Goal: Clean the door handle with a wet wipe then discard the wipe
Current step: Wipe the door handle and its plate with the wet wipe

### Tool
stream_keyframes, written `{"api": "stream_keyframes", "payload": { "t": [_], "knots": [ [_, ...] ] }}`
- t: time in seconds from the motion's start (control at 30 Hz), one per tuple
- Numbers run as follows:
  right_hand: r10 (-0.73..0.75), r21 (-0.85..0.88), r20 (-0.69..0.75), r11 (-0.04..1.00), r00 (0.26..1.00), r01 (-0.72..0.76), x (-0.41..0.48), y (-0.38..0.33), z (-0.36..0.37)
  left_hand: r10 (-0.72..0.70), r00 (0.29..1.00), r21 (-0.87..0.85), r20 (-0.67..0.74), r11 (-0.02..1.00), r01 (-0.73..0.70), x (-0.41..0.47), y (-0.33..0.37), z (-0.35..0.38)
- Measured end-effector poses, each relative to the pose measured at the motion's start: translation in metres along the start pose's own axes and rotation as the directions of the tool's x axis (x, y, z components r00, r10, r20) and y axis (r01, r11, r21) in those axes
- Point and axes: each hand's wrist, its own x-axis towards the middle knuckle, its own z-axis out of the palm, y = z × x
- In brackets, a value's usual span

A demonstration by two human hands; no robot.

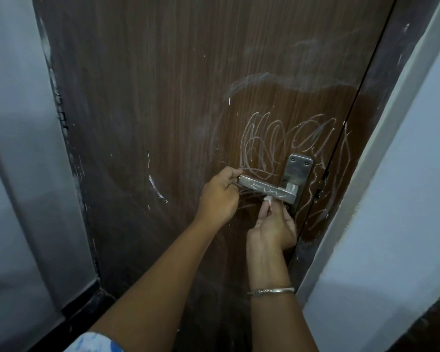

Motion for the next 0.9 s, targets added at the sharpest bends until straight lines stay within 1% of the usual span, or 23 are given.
{"api": "stream_keyframes", "payload": {
  "t": [0.03, 0.07, 0.17, 0.27, 0.37, 0.43, 0.6, 0.8, 0.9],
  "knots": [
    [-0.026, 0.025, -0.041, 0.999, 0.999, 0.027, -0.002, 0.002, 0.003, -0.001, 1.000, -0.002, -0.003, 1.000, 0.001, 0.000, 0.000, 0.000],
    [-0.059, -0.029, -0.063, 0.998, 0.996, 0.057, -0.007, 0.000, 0.006, -0.003, 1.000, -0.006, -0.007, 1.000, 0.002, 0.000, 0.000, 0.000],
    [-0.111, -0.096, -0.054, 0.990, 0.992, 0.105, -0.008, -0.004, 0.006, -0.012, 1.000, -0.011, -0.011, 1.000, 0.012, -0.002, 0.003, 0.001],
    [-0.199, -0.153, -0.079, 0.971, 0.977, 0.186, -0.006, -0.013, -0.002, -0.005, 1.000, 0.014, -0.018, 1.000, 0.005, -0.001, 0.001, 0.002],
    [-0.281, -0.176, -0.074, 0.948, 0.957, 0.265, 0.002, -0.018, -0.010, -0.015, 1.000, 0.013, -0.011, 1.000, 0.016, 0.000, 0.000, 0.002],
    [-0.328, -0.201, -0.033, 0.928, 0.944, 0.315, 0.004, -0.018, -0.011, -0.014, 1.000, -0.004, -0.017, 1.000, 0.014, 0.000, 0.000, 0.003],
    [-0.339, -0.290, 0.081, 0.892, 0.937, 0.348, 0.005, -0.016, -0.010, 0.004, 0.999, -0.005, -0.051, 1.000, -0.004, -0.001, -0.002, 0.004],
    [-0.387, -0.289, 0.062, 0.875, 0.920, 0.387, 0.009, -0.026, -0.017, 0.000, 0.999, -0.010, -0.042, 1.000, 0.000, 0.000, -0.003, 0.004],
    [-0.411, -0.302, 0.082, 0.858, 0.908, 0.416, 0.007, -0.027, -0.016, 0.001, 0.999, -0.022, -0.034, 1.000, -0.001, 0.000, -0.003, 0.003]
  ]
}}
